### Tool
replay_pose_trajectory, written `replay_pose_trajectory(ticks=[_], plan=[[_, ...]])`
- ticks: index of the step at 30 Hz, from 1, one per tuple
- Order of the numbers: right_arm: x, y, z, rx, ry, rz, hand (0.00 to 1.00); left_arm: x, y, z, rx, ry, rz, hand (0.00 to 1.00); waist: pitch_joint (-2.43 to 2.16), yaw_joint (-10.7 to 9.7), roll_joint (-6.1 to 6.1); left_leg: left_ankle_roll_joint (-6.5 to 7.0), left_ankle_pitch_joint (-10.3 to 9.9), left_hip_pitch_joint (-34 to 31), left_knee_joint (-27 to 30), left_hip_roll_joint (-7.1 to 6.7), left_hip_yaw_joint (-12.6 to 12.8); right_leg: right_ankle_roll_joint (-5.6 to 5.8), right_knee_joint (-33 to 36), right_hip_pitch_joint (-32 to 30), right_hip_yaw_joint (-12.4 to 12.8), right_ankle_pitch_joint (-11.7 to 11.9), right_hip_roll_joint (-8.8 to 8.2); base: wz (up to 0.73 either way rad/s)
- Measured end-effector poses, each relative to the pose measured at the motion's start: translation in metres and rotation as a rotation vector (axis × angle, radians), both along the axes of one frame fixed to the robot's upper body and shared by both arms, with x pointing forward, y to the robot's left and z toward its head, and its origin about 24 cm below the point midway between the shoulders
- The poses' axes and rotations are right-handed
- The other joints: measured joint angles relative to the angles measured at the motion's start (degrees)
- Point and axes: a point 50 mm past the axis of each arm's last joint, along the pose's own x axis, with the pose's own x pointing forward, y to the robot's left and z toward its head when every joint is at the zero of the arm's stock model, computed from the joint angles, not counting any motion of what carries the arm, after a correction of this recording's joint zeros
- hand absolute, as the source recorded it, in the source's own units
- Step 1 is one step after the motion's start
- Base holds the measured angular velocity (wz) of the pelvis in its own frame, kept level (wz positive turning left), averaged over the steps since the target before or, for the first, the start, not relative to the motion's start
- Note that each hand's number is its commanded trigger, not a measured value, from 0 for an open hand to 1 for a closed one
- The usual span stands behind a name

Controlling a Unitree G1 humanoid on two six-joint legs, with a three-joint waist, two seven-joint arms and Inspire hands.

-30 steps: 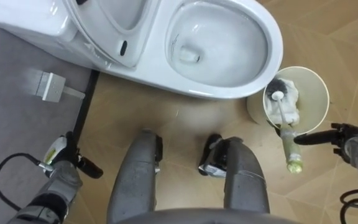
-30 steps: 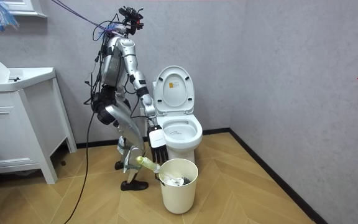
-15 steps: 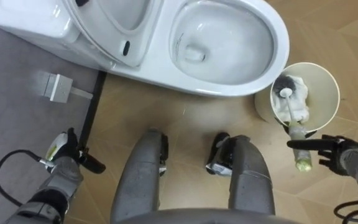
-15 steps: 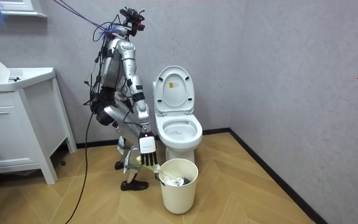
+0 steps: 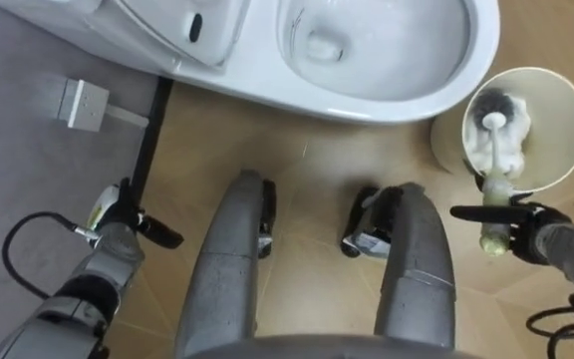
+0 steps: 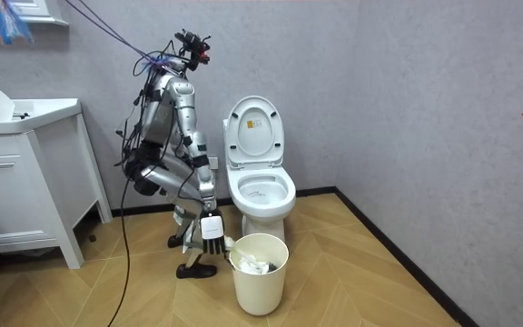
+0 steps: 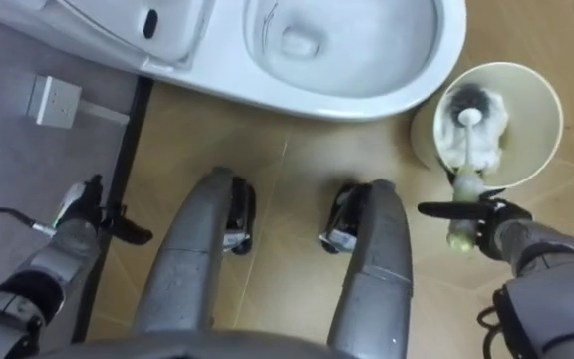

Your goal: Brush toilet

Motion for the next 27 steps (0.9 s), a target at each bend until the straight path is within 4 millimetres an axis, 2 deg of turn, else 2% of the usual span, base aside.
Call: replay_pose_trajectory(ticks=[5, 11, 12, 13, 27], plan=[[0.009, 0.0, 0.006, 0.048, -0.083, -0.076, 0.0, 0.003, -0.003, 0.001, -0.007, -0.013, -0.019, 0.0, 0.1, 0.03, 0.21, 0.35, -0.74, -4.43, 4.04, -0.15, 0.72, 0.11, 4.09, -5.06, 1.41, -0.44, -0.41, -0.02], [0.015, 0.001, 0.009, 0.08, -0.135, -0.112, 0.0, 0.006, -0.008, 0.003, -0.032, -0.039, -0.029, 0.0, 0.15, 0.01, 0.26, 0.54, -1.15, -7.04, 6.14, -0.09, 0.74, 0.09, 5.82, -7.62, 1.73, -0.56, -0.46, 0.0], [0.014, 0.001, 0.008, 0.081, -0.134, -0.113, 0.15, 0.006, -0.008, 0.003, -0.033, -0.04, -0.03, 0.0, 0.15, 0.0, 0.26, 0.62, -1.21, -7.04, 6.21, -0.09, 0.74, 0.09, 5.88, -7.62, 1.75, -0.57, -0.46, 0.0], [0.013, 0.001, 0.008, 0.082, -0.133, -0.116, 1.0, 0.006, -0.008, 0.003, -0.033, -0.042, -0.031, 0.0, 0.15, 0.02, 0.26, 0.65, -1.34, -7.0, 6.34, -0.1, 0.74, 0.13, 5.97, -7.58, 1.8, -0.6, -0.44, 0.0], [0.006, 0.0, 0.004, 0.123, -0.147, -0.183, 1.0, 0.003, -0.007, 0.001, -0.075, -0.046, 0.004, 0.0, 0.13, -0.21, 0.13, 0.97, -1.74, -6.88, 6.67, -0.18, 0.85, 0.48, 6.06, -7.29, 1.88, -0.79, -0.54, 0.0]])
